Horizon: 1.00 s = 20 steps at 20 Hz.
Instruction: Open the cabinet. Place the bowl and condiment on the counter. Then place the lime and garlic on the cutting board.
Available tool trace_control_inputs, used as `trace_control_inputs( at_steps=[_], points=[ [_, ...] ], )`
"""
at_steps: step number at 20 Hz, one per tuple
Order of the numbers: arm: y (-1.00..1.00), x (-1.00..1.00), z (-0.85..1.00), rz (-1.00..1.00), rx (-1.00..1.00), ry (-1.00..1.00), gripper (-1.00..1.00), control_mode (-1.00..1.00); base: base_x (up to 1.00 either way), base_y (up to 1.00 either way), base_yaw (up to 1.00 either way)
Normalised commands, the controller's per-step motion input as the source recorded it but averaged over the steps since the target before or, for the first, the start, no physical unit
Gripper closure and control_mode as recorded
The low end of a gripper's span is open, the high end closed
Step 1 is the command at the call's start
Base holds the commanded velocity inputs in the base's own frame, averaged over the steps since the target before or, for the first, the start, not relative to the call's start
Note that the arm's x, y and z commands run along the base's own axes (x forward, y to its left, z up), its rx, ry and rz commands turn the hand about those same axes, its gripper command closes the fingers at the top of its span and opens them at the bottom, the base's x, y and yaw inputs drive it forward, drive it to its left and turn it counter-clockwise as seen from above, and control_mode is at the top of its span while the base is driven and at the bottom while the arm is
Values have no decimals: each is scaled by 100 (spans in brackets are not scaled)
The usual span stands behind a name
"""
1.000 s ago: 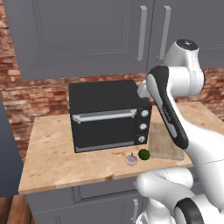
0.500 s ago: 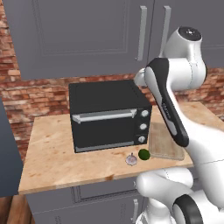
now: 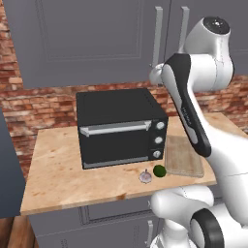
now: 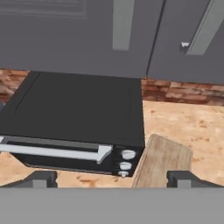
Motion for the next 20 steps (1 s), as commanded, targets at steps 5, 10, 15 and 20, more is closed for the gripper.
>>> trace_control_inputs(
  at_steps=[5,10,15,20],
  points=[
    [0,3,22,0,0,-11,-100,-100,0,0,0],
    [0,6,31,0,0,-9,-100,-100,0,0,0],
    [0,18,29,0,0,-1,-100,-100,0,0,0],
    [0,32,11,0,0,-1,-100,-100,0,0,0]
  ],
)
